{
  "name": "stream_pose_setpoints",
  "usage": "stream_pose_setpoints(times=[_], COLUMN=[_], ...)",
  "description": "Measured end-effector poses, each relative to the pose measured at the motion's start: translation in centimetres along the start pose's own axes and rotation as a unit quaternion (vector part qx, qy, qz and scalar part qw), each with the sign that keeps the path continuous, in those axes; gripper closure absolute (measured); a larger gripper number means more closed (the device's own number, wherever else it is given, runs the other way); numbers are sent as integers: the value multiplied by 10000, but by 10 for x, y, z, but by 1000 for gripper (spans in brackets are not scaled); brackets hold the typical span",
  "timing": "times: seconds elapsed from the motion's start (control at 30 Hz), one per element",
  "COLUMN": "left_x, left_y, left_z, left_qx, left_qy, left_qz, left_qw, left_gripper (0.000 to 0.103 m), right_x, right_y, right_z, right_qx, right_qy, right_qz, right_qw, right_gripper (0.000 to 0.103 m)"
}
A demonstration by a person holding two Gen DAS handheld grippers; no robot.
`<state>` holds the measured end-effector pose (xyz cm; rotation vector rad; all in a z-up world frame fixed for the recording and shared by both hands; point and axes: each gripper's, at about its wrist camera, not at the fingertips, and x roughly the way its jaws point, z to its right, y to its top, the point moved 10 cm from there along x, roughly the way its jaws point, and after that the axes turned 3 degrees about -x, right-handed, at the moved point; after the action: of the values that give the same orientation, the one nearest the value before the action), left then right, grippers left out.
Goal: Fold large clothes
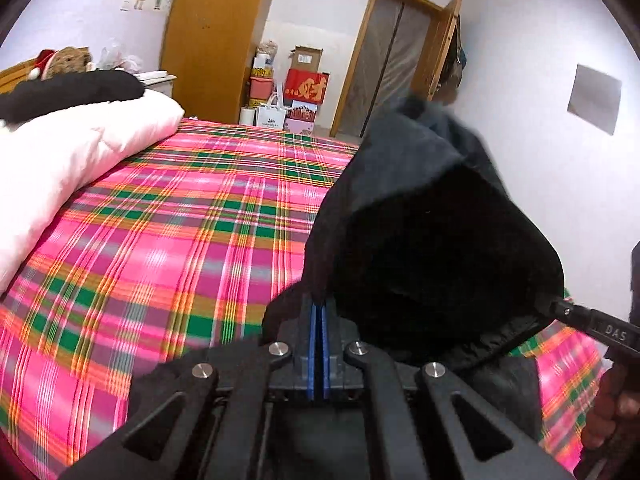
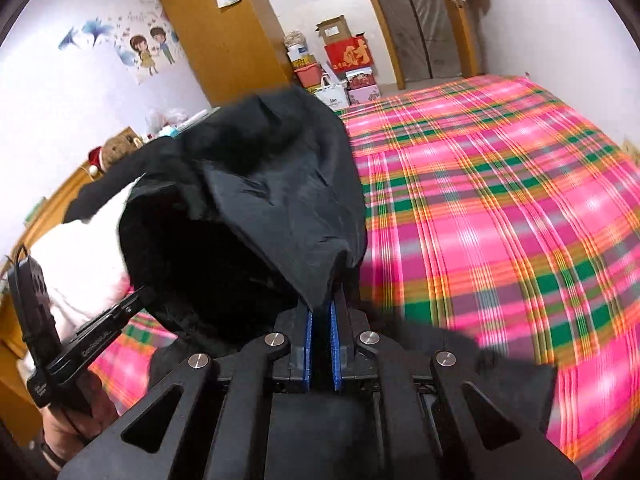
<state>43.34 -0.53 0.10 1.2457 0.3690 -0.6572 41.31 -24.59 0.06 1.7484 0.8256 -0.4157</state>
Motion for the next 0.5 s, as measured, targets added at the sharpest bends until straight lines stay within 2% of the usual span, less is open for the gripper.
stream_pose_setpoints(times=[0.13, 0.3, 0.5], left_x=[-40, -62, -76], left_y=[-36, -85, -142], left_z=[-9, -27, -59], left_qx=[-238, -475, -851], left_qy=[-53, 15, 264], left_qz=[-52, -291, -672], left_qw=[9997, 9984, 9938], left_gripper=[101, 101, 101], right_x=[-17, -19, -15], right_y=[-48, -113, -154], right_z=[2, 13, 33], right_qx=[285, 430, 576], right_qy=[44, -60, -189], right_qz=[-258, -689, -1066], right_qw=[9993, 9967, 9925], right_gripper=[96, 97, 99])
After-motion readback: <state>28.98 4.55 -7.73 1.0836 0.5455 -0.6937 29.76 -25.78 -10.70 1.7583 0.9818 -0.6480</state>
